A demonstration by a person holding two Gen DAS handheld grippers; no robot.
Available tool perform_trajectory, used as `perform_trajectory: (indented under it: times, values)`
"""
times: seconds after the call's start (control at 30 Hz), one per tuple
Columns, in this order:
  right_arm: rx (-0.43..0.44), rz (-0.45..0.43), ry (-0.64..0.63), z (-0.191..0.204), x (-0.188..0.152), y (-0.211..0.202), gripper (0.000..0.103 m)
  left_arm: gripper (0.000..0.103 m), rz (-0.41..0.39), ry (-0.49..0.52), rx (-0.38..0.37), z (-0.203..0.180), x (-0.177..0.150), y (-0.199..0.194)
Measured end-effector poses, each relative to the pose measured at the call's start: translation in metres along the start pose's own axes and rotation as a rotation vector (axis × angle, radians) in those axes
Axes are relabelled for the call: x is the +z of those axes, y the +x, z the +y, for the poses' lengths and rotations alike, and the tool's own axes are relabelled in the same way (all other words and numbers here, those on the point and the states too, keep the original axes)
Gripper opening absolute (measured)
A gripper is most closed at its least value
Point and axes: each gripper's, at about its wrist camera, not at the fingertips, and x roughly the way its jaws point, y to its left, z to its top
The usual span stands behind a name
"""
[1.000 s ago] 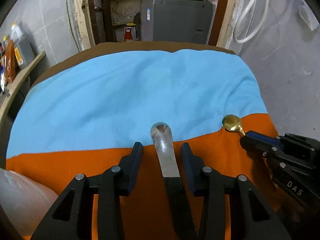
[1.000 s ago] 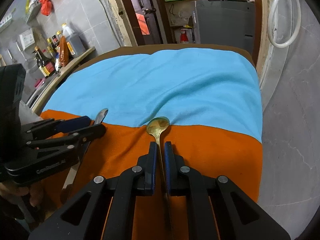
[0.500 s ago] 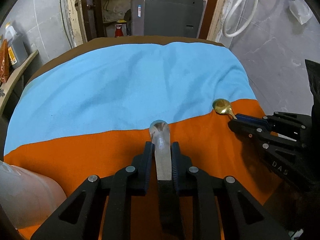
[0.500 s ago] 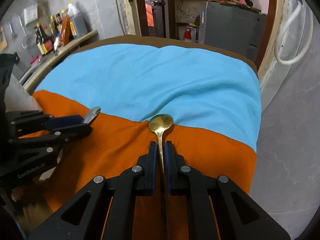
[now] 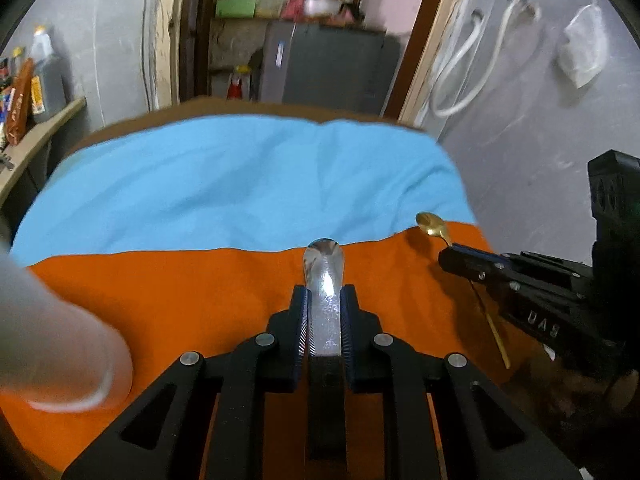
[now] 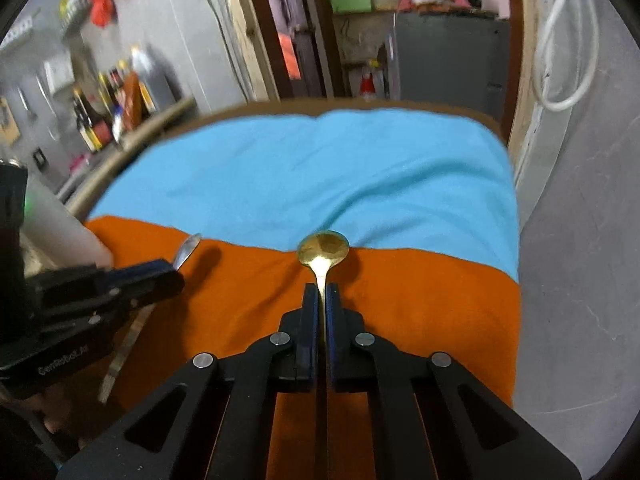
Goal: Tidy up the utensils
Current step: 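Lift the knife and gold spoon and carry them over the white holder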
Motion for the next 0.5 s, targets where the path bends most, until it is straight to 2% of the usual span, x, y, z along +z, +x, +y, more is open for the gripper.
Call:
perform_trajectory:
  times: [0.27, 0.5]
  values:
    - [0.086, -0.204, 0.043, 0.010, -0.016, -0.044, 0.002, 0.013, -0.161, -0.053, 0.016, -0.002, -0.012, -0.045]
    - [0.131, -0.270, 0.061, 0.024, -0.015, -0.053, 0.002, 0.013, -0.219, -0.043, 0.022, -0.008, -0.020, -0.064]
